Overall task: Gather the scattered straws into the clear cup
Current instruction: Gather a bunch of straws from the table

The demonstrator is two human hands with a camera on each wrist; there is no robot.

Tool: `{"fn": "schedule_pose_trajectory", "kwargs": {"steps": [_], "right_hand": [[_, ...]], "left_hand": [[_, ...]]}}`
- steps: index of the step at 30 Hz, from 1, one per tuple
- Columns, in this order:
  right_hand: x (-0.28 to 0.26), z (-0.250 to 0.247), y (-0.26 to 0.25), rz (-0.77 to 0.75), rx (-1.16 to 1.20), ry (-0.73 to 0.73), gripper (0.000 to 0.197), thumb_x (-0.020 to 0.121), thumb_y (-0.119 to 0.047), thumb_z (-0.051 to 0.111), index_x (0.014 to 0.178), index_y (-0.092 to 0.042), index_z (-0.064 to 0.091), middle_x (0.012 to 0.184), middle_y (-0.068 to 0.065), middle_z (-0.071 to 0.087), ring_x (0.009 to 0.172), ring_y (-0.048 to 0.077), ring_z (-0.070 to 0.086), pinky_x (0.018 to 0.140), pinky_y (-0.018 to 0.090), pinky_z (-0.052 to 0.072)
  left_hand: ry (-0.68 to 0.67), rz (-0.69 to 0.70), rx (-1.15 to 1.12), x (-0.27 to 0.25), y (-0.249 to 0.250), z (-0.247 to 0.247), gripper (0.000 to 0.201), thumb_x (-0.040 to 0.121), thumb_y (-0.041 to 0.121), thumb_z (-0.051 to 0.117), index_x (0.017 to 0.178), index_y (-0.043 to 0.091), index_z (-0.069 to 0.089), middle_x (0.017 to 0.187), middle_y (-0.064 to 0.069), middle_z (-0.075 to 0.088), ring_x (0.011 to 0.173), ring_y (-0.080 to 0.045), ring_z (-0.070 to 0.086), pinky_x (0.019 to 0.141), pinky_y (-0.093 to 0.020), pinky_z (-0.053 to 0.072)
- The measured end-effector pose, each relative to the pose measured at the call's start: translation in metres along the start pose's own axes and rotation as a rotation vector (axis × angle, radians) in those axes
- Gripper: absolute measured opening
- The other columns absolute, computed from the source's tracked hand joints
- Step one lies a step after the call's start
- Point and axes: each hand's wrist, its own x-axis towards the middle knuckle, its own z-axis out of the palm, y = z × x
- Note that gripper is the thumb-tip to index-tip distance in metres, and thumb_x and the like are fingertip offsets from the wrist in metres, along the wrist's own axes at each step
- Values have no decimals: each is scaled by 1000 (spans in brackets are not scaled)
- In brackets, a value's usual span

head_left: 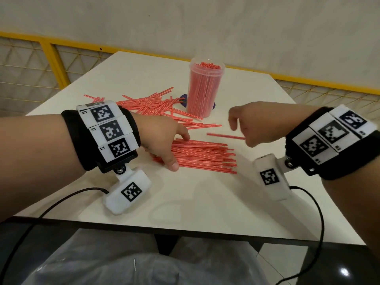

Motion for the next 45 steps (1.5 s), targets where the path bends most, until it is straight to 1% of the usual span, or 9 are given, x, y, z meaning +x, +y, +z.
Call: {"fn": "schedule_pose_trajectory", "kwargs": {"steps": [7, 10, 14, 19, 23, 26, 29, 38, 45], "right_hand": [[24, 7, -41, -189, 139, -12, 42, 73, -12, 65, 109, -26, 49, 78, -8, 58, 69, 10, 56, 51, 22, 38], [30, 5, -47, -188, 297, -105, 72, 65, -36, 80, 127, -34, 42, 112, -7, 57, 95, 13, 58, 72, 26, 50], [34, 9, -64, -202, 181, -184, 117, 52, -49, 89, 147, -29, 24, 136, -8, 47, 118, 14, 50, 97, 31, 45], [33, 7, -73, -242, 63, -71, 88, 67, -35, 85, 141, -18, 39, 112, -4, 57, 94, 14, 50, 84, 28, 46], [30, 11, -74, -277, 54, 8, 63, 71, -28, 80, 128, -18, 53, 92, -9, 52, 83, 12, 49, 70, 24, 39], [29, 16, -71, -279, 78, 47, 45, 73, -22, 75, 115, -21, 60, 89, -9, 55, 81, 13, 52, 69, 25, 42], [29, 22, -70, -283, 89, 33, 35, 77, -15, 67, 111, -21, 60, 92, -6, 58, 82, 16, 53, 70, 27, 42], [29, 29, -72, -295, 23, -75, 27, 92, -9, 46, 118, -14, 46, 110, 8, 58, 95, 26, 57, 85, 39, 49], [29, 29, -75, -283, 17, -60, 26, 92, -8, 47, 117, -13, 47, 98, 4, 57, 80, 21, 51, 68, 28, 37]], "left_hand": [[16, -81, -17, -12, -8, -9, 120, 47, 48, 93, 145, 28, 27, 114, 0, 57, 100, -24, 65, 86, -44, 56], [-20, -75, -5, -15, -8, -7, 119, 51, 50, 91, 147, 30, 25, 114, 5, 44, 101, -22, 61, 86, -42, 57], [-27, -56, 66, -10, -3, -2, 110, 57, 52, 87, 147, 25, 29, 115, 3, 47, 101, -19, 59, 84, -35, 55], [53, -3, 81, -1, 0, -2, 78, 66, 48, 84, 132, 23, 50, 112, 2, 65, 95, -16, 61, 72, -25, 43], [95, 19, 45, 1, -2, -1, 49, 71, 42, 82, 110, 21, 62, 90, 1, 72, 57, -4, 60, 46, -12, 39], [107, 42, 6, 2, -2, -1, 34, 74, 36, 81, 101, 20, 68, 70, 3, 73, 36, 2, 51, 41, -8, 35], [155, 49, 49, 1, 0, -3, 29, 73, 37, 81, 94, 21, 70, 51, 13, 61, 44, 1, 52, 45, -13, 36], [27, 53, 196, 5, 7, -1, 20, 91, 38, 60, 90, 18, 59, 74, 3, 57, 64, -13, 51, 54, -26, 37], [-63, 64, 364, 2, 10, 0, 35, 100, 37, 40, 109, 10, 59, 97, -9, 65, 85, -26, 61, 73, -34, 48]]}}
